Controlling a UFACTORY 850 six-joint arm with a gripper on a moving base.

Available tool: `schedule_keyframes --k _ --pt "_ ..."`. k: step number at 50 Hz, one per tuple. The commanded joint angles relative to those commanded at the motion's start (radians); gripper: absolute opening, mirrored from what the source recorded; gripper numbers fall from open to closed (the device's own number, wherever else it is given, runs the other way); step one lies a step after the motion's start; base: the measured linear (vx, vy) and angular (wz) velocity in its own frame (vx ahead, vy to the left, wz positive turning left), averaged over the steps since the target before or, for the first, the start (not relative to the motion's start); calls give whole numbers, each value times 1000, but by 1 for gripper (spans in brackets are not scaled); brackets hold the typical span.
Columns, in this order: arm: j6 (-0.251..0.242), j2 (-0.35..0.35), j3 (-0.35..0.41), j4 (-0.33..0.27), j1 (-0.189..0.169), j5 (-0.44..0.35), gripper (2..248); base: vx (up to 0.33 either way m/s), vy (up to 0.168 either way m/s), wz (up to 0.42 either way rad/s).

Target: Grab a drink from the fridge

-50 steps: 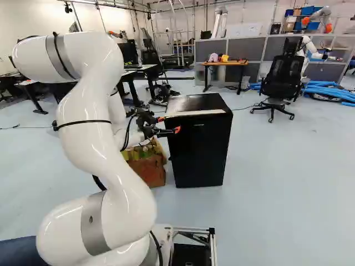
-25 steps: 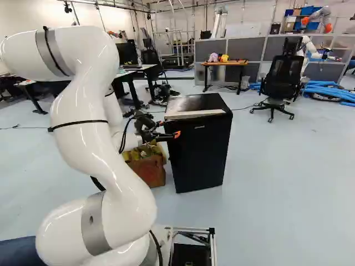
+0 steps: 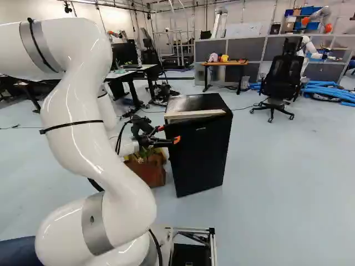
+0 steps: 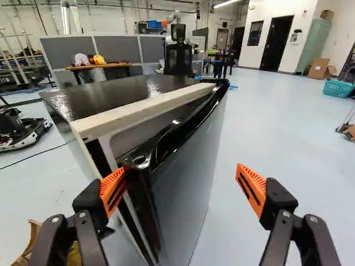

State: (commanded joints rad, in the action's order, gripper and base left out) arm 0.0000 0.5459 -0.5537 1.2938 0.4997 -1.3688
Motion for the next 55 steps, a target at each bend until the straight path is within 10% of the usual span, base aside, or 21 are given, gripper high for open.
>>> schedule_keyframes --k 55 --pt "0 -3 4 170 31 0 247 0 0 0"
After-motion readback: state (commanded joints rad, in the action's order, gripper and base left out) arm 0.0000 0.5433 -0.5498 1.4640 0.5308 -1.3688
